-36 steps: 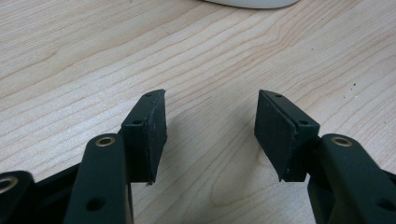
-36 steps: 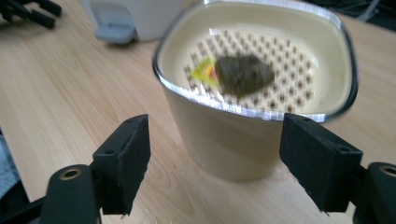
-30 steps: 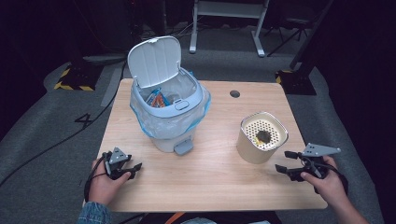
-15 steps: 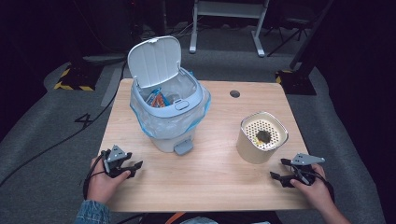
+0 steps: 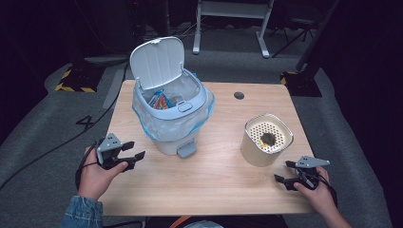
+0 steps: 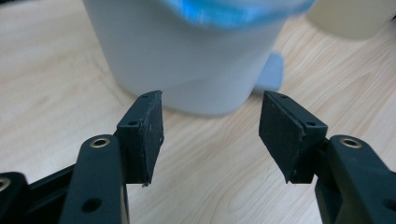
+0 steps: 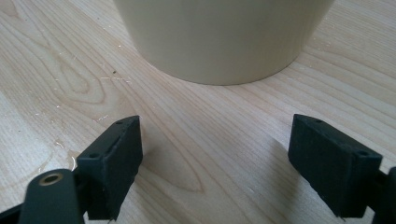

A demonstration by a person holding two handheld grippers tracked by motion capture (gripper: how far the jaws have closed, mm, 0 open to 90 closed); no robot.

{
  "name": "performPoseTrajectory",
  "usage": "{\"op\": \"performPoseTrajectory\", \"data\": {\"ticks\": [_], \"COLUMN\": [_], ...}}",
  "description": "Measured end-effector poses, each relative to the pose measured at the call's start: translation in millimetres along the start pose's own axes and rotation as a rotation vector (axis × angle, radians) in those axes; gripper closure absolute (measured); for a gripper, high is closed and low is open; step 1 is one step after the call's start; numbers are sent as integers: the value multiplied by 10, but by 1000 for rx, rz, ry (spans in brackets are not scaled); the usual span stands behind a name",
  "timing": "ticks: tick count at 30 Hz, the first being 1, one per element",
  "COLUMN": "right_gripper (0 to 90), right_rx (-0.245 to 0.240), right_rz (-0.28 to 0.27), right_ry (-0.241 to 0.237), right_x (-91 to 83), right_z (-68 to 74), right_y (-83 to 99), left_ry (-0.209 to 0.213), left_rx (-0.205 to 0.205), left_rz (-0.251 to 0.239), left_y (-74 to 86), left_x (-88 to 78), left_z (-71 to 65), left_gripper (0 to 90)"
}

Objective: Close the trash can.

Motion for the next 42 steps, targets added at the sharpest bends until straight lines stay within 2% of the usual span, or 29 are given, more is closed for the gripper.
{"op": "performPoseTrajectory", "data": {"ticks": [2,5,7,9,12,13,15,22,27,28,29,35,39,42], "right_gripper": [180,180,180,180,180,180,180,180,180,180,180,180,180,180], "right_rx": [0,0,0,0,0,0,0,0,0,0,0,0,-1,-1], "right_rz": [0,0,0,0,0,0,0,-1,-1,-1,-1,-1,-1,-1], "right_ry": [0,0,0,0,0,0,0,0,0,0,0,0,0,0], "right_x": [0,0,0,0,0,0,0,0,0,0,0,1,1,1], "right_z": [0,0,0,1,0,0,0,0,1,1,1,1,1,1], "right_y": [0,0,0,0,0,0,0,0,0,0,0,0,0,0], "left_ry": [4,18,17,22,48,72,74,9,-15,-15,-26,-33,-71,-85], "left_rx": [5,29,35,46,62,68,66,72,70,70,78,76,81,79], "left_rz": [-9,-24,-27,-52,-76,-102,-112,-151,-180,-180,-185,-213,-216,-218], "left_y": [-58,-263,-310,-451,-544,-628,-677,-977,-1169,-1169,-1242,-1419,-1594,-1659], "left_x": [-35,-134,-151,-203,-232,-265,-283,-400,-469,-469,-491,-527,-513,-501], "left_z": [-11,-68,-79,-112,-134,-144,-139,-6,81,81,100,163,243,279], "left_gripper": [409,410,409,410,406,407,410,420,422,423,423,425,419,415]}}
Point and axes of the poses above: each handheld gripper's, and its own axes: x roughly forward along the jaws, y roughly out of its underside, z roughly to its left, the point moved 3 cm from there along x, roughly forward along the jaws, and after that the axes turned 12 degrees about y, right-handed, at the moved point
